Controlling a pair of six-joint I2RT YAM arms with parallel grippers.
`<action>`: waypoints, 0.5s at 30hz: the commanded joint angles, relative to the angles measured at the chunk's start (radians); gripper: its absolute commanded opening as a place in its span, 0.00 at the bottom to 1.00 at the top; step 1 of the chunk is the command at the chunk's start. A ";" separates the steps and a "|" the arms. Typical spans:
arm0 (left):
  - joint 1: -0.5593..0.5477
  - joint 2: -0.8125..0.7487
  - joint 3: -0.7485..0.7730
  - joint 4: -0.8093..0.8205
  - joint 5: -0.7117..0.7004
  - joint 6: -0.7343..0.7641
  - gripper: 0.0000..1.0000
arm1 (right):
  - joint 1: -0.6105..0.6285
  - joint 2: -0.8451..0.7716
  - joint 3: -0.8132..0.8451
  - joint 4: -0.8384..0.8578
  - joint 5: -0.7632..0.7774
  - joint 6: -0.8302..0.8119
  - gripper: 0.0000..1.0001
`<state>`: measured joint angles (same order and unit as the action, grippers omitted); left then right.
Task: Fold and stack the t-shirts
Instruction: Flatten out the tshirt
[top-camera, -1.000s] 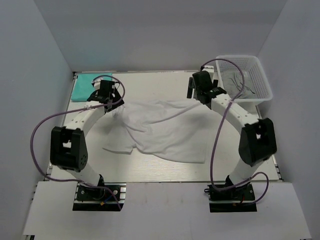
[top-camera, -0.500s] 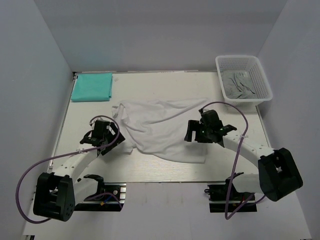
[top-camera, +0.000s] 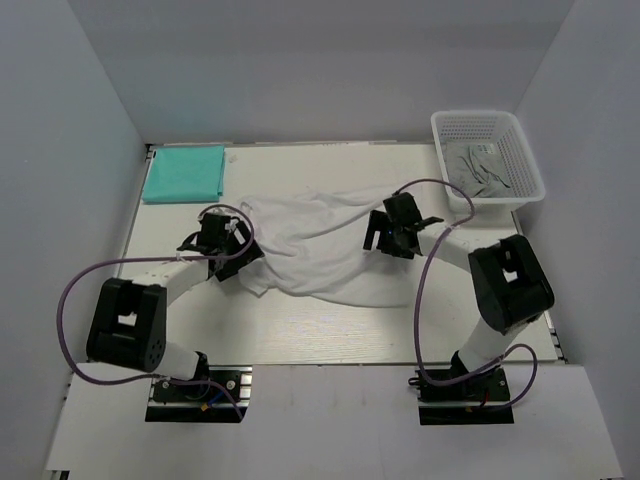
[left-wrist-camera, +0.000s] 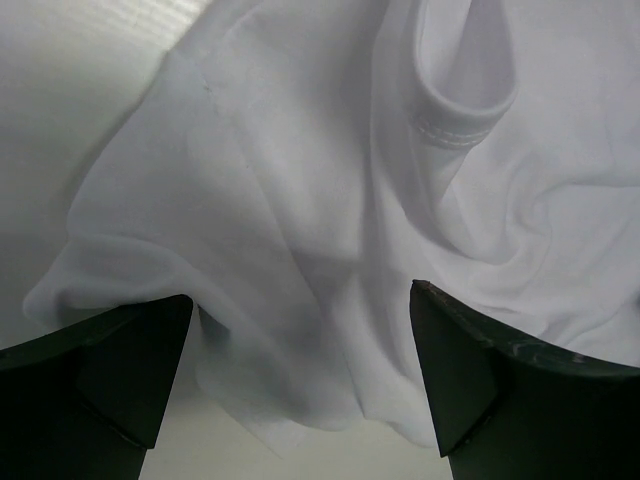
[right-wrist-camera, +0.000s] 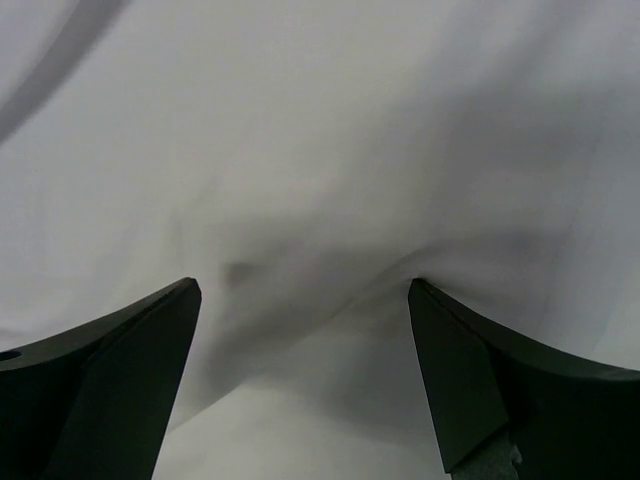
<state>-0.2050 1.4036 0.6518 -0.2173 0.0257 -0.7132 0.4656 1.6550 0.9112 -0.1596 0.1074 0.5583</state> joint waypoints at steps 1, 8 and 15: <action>0.012 0.073 0.072 -0.020 -0.012 0.050 1.00 | -0.044 0.080 0.151 -0.044 0.124 0.000 0.90; 0.012 0.071 0.203 -0.132 -0.055 0.072 1.00 | -0.087 0.057 0.238 -0.067 0.026 -0.041 0.90; 0.001 -0.170 0.067 -0.322 -0.229 -0.055 1.00 | -0.096 -0.185 0.066 -0.110 0.034 -0.034 0.90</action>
<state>-0.2001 1.3327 0.7807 -0.4133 -0.0902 -0.6994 0.3752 1.5826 1.0283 -0.2283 0.1349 0.5262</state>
